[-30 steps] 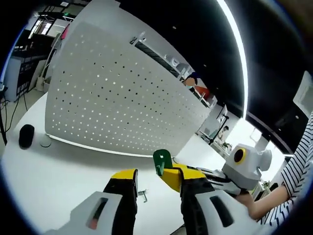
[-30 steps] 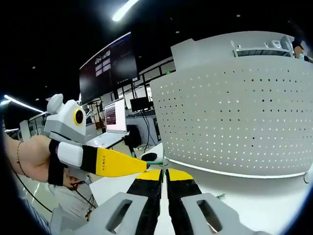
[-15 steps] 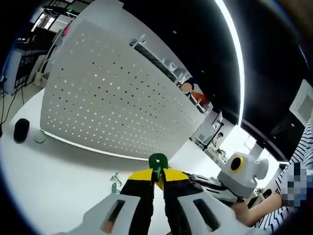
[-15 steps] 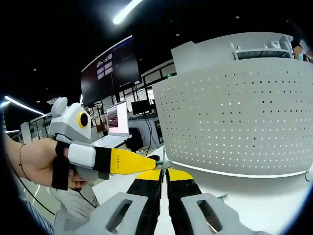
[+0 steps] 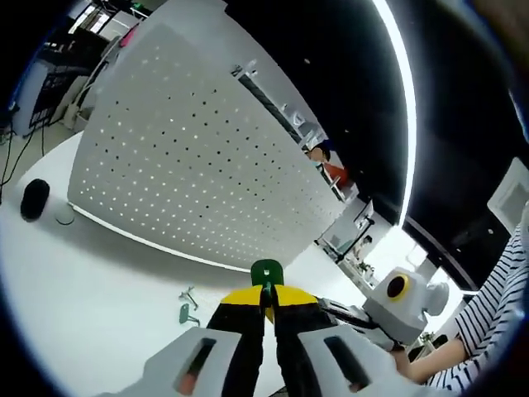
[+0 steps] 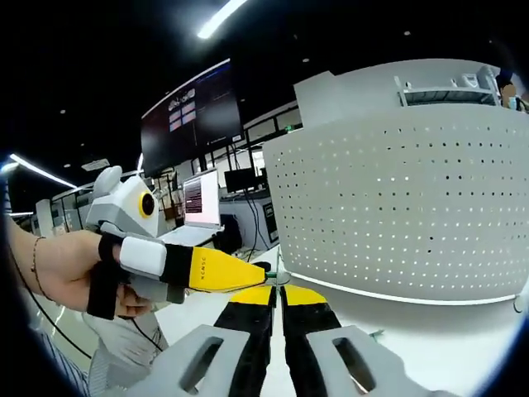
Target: Insert the hook assembly into the mounting plate slot until the hook locks in place.
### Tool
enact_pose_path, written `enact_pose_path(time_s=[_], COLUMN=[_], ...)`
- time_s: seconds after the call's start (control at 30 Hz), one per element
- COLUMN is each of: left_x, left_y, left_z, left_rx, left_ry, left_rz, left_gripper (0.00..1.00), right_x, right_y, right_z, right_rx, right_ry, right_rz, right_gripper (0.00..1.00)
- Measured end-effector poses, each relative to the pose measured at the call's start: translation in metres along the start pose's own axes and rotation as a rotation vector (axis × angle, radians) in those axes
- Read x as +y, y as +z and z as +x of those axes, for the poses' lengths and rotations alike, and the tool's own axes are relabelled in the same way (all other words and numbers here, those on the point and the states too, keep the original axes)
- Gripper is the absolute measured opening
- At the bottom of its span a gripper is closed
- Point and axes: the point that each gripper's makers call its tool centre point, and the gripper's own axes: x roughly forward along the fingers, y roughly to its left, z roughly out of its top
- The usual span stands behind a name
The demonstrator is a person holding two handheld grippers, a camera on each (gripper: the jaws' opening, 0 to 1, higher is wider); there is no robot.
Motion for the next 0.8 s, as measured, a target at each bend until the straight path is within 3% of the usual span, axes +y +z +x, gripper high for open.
enact_pose_path(time_s=[0.37,0.47,0.53,0.8], left_x=[-0.004,-0.005,-0.008,-0.008], left_y=[-0.001,0.001,0.003,0.007], left_z=[0.005,0.005,0.008,0.013], left_rx=[0.053,0.084,0.092,0.097], left_ry=[0.014,0.063,0.070,0.099], left_rz=[0.139,0.332,0.400,0.461], left_gripper=[0.01,0.01,0.01,0.01], right_x=[-0.005,-0.006,-0.006,-0.011], right_y=[-0.001,0.000,0.000,0.001], right_z=[-0.002,-0.001,-0.002,-0.008], right_rx=[0.019,0.040,0.043,0.079], right_ry=[-0.001,0.024,0.028,0.029], right_rz=[0.027,0.062,0.054,0.036], right_gripper=[0.02,0.03,0.03,0.16])
